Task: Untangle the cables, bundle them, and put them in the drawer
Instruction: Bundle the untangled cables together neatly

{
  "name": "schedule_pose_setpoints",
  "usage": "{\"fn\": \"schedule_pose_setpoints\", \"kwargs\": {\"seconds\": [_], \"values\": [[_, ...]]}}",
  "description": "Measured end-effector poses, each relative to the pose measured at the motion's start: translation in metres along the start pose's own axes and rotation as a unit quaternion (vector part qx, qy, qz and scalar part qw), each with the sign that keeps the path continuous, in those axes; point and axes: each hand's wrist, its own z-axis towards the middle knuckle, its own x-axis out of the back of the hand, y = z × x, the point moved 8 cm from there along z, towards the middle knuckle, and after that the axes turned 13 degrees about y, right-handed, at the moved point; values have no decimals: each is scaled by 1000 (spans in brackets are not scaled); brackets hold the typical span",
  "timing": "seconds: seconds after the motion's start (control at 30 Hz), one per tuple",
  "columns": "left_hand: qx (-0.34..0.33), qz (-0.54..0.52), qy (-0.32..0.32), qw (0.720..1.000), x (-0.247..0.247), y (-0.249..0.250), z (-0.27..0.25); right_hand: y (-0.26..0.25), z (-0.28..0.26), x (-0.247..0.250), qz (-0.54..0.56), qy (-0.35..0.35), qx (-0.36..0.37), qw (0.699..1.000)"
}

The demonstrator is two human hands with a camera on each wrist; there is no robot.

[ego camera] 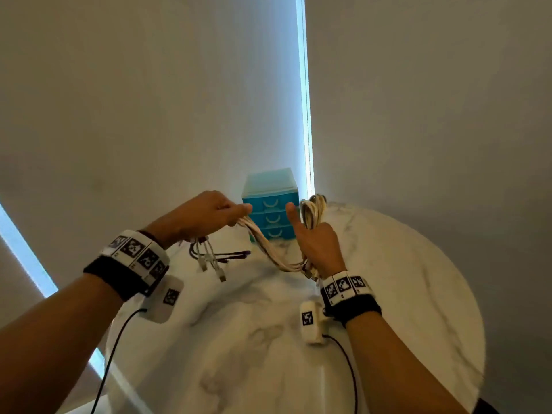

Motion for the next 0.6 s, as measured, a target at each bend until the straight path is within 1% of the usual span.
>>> {"fn": "schedule_pose_setpoints", "kwargs": {"seconds": [0.07, 0.13, 0.17, 0.2, 0.23, 0.27, 0.3, 0.33, 0.4, 0.43, 0.47, 0.53, 0.57, 0.6], "values": [[11, -69, 23, 997, 1, 17, 9, -7, -16, -29, 32, -98, 5, 995], [19, -107, 35, 993, -4, 30, 16, -10, -33, -58, 133, -191, -38, 972], [23, -109, 42, 993, -7, 35, 19, -14, -39, -66, 204, -213, -65, 953], [29, -105, 48, 993, -10, 37, 21, -18, -42, -69, 263, -219, -79, 936], [37, -97, 56, 993, -11, 37, 23, -23, -45, -69, 311, -217, -86, 921], [48, -86, 63, 993, -13, 36, 25, -23, -45, -68, 335, -205, -90, 915], [57, -76, 70, 993, -14, 36, 26, -20, -45, -68, 330, -201, -90, 918], [65, -65, 76, 993, -13, 38, 28, -14, -46, -71, 293, -214, -88, 927], [69, -42, 76, 994, -14, 44, 30, -7, -55, -74, 164, -269, -71, 947], [64, -32, 71, 995, -14, 48, 31, -1, -55, -76, 111, -284, -62, 950], [54, -22, 59, 997, -14, 52, 32, 1, -55, -76, 84, -286, -58, 953], [32, 6, 29, 999, -15, 59, 30, 5, -55, -78, 72, -292, -60, 952], [26, 22, 22, 999, -15, 60, 30, 8, -56, -80, 75, -302, -73, 948], [23, 35, 19, 999, -15, 60, 30, 12, -58, -81, 101, -315, -102, 938]]}}
